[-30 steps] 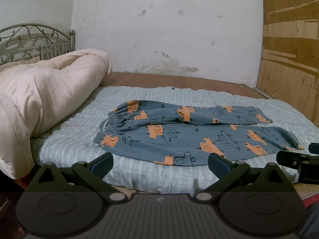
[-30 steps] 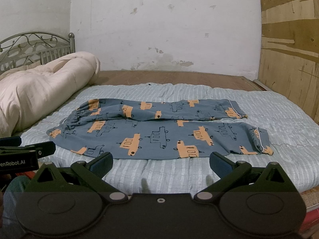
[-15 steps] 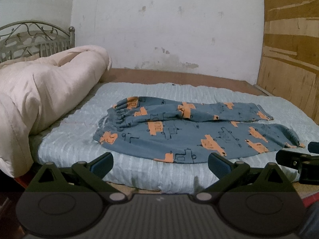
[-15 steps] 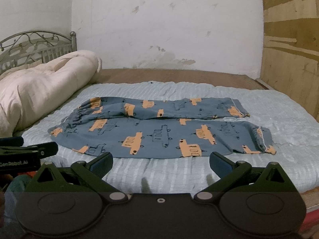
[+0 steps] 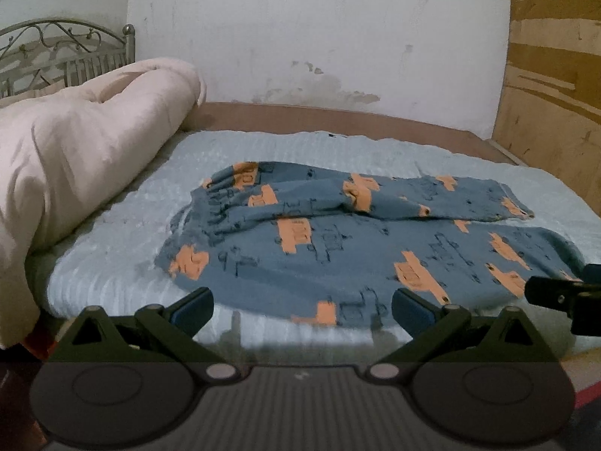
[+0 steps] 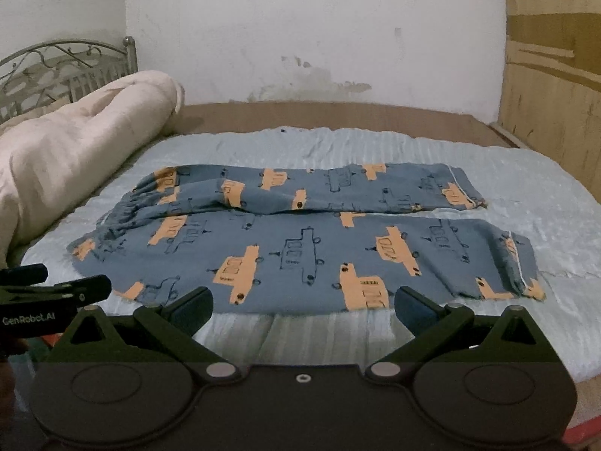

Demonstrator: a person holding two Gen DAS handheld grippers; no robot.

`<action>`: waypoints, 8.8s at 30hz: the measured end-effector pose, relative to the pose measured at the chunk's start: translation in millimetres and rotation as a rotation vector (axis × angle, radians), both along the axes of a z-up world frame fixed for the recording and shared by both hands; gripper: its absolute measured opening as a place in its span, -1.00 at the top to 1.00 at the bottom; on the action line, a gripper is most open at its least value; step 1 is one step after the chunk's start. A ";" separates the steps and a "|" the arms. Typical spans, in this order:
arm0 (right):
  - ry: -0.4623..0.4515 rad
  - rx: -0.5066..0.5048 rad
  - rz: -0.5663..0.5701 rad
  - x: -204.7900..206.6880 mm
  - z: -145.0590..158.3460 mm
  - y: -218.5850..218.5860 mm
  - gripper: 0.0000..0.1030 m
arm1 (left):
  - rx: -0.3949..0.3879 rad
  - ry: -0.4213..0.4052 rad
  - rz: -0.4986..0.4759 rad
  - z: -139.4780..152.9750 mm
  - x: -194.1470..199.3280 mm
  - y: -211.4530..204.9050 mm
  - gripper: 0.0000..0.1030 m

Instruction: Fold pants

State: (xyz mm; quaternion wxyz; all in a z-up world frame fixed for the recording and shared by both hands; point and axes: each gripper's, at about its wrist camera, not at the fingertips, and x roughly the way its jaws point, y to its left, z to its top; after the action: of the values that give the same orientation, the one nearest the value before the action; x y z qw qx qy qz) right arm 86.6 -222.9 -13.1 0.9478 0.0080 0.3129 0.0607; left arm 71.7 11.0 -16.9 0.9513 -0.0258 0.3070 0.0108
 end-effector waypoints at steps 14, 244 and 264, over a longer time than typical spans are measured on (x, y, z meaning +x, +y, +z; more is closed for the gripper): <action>0.074 0.003 0.015 115.4 -7.8 -10.8 -0.99 | 0.094 0.031 0.042 16.5 127.1 25.1 -0.99; 0.238 0.302 -0.039 223.2 -74.0 -278.0 -0.12 | 0.108 0.143 -0.653 -48.8 146.1 -210.7 0.92; -0.020 0.399 -0.133 196.2 -0.9 -303.2 0.91 | 0.052 0.008 -0.663 -6.1 133.6 -204.3 0.97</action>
State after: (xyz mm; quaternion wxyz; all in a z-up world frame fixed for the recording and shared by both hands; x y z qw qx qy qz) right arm 282.8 -526.1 -14.0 0.9324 0.2156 0.2839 0.0589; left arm 205.3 -193.4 -23.1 0.9023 0.1000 0.3020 -0.2911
